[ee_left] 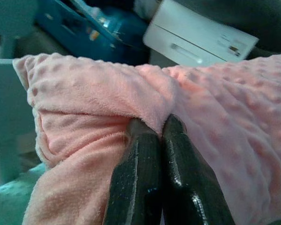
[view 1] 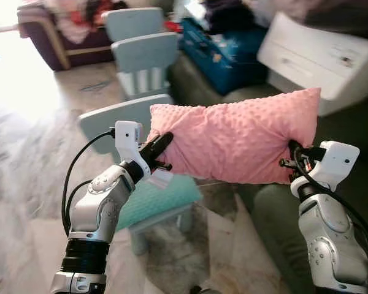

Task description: Move the pillow to the sofa

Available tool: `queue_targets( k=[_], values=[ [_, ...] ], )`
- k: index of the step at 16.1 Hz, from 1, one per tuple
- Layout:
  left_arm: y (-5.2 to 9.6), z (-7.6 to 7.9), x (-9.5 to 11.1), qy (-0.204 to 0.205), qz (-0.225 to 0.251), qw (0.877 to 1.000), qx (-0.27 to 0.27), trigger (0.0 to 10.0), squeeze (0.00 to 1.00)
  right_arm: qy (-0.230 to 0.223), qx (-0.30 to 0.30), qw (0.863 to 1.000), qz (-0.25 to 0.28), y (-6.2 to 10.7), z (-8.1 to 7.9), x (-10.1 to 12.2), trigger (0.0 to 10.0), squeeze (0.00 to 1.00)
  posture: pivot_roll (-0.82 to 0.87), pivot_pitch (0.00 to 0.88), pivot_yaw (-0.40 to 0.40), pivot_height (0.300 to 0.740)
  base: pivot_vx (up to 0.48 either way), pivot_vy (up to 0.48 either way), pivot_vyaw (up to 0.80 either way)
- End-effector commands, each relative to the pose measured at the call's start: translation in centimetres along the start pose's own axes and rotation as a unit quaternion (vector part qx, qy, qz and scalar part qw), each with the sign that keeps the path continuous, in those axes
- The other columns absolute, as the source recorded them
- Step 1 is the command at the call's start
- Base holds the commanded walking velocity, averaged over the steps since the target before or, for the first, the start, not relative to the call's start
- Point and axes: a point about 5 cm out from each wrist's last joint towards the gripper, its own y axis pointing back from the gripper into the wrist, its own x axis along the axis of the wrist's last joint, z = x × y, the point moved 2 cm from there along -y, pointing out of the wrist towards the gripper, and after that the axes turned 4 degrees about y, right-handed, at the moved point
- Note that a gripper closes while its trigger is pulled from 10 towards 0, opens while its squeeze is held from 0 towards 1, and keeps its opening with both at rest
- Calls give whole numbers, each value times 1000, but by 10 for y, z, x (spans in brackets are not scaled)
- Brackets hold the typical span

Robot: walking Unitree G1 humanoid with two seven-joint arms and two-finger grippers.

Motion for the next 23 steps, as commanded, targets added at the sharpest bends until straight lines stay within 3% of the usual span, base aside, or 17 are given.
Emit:
queue_targets(
  k=[1, 11, 23],
  values=[
    [-1, 4, 4, -3, 8, 1000, -13, 10000, 0, 4, -1, 1000, 7, 0, 1, 4, 10000, 0, -156, 116, -27, 740, 0, 0, 0],
    [-2, 8, 2, 7, 14, 1000, -20, 10000, 0, 4, -1, 1000, 4, 0, 3, 4, 10000, 0, -167, 109, -35, 740, 0, 0, 0],
    [-2, 10, -1, 26, 15, 999, -14, 10000, 0, 9, 2, 1000, -4, -1, 5, 4, 10000, 0, -168, 112, -51, 740, 0, 0, -774]
  ],
)
